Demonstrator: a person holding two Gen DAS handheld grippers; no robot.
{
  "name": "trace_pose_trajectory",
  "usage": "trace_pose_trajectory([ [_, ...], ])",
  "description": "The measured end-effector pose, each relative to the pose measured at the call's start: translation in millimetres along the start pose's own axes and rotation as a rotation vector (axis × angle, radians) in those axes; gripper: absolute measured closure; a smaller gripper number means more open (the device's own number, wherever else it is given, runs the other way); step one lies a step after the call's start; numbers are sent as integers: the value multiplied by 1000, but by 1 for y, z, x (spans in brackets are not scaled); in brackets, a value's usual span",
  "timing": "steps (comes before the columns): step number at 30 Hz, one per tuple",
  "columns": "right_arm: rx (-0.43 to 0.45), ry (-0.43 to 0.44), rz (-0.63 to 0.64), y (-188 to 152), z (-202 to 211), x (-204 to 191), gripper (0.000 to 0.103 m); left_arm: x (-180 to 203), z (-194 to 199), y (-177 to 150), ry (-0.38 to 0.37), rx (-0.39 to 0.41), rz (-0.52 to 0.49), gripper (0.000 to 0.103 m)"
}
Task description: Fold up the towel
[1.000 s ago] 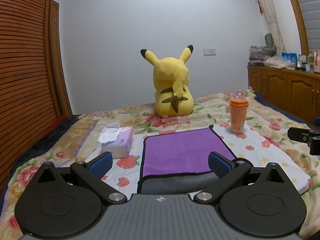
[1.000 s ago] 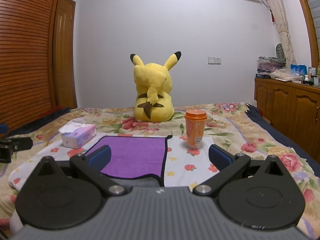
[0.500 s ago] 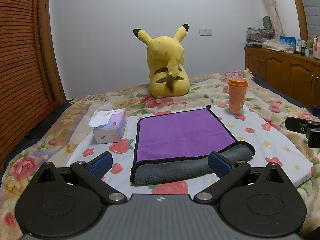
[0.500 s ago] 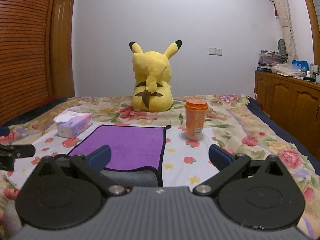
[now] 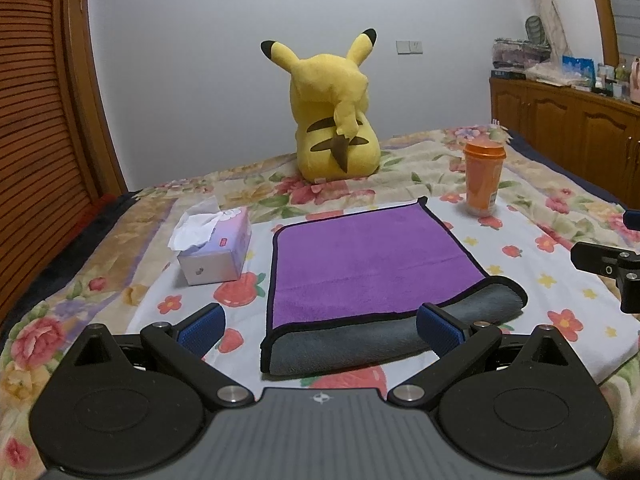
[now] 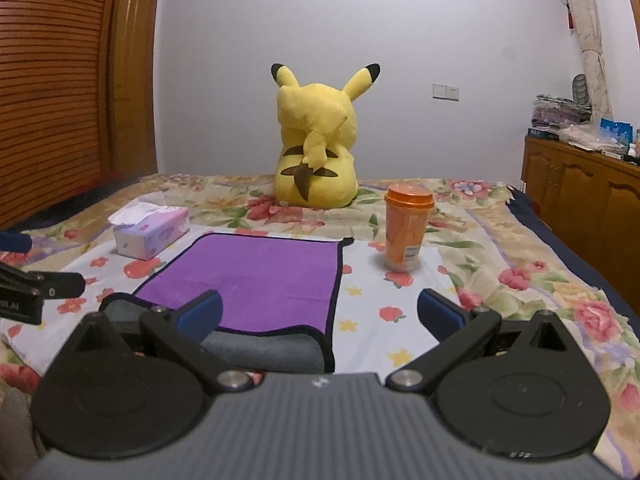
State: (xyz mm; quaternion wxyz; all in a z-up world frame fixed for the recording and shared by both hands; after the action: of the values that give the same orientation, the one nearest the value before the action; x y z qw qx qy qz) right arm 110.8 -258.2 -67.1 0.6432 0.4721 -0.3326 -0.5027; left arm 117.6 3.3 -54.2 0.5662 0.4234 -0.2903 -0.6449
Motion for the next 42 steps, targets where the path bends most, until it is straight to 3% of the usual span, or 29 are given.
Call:
trace_pose_trajectory([
  [28,-66,55,-35,7,-79,10,0,-16,-72,8,22,-74,-37,0],
  [42,-176,98,-44,-12,-110,13,0,-33,-112,4,-10,-143,-16,0],
])
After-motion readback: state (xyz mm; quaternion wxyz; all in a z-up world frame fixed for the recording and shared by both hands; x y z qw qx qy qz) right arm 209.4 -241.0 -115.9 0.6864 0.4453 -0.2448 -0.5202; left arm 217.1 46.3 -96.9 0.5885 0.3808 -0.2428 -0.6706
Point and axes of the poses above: each gripper's, at about its wrist camera, not at the fingertips, and z roughly against the way its jaws point, x to its right, y to its top, the point moved 6 cm from there along -z, roughly the way its jaws point, and after that the axes turned 6 degrees about y, right-handed, at the moved point
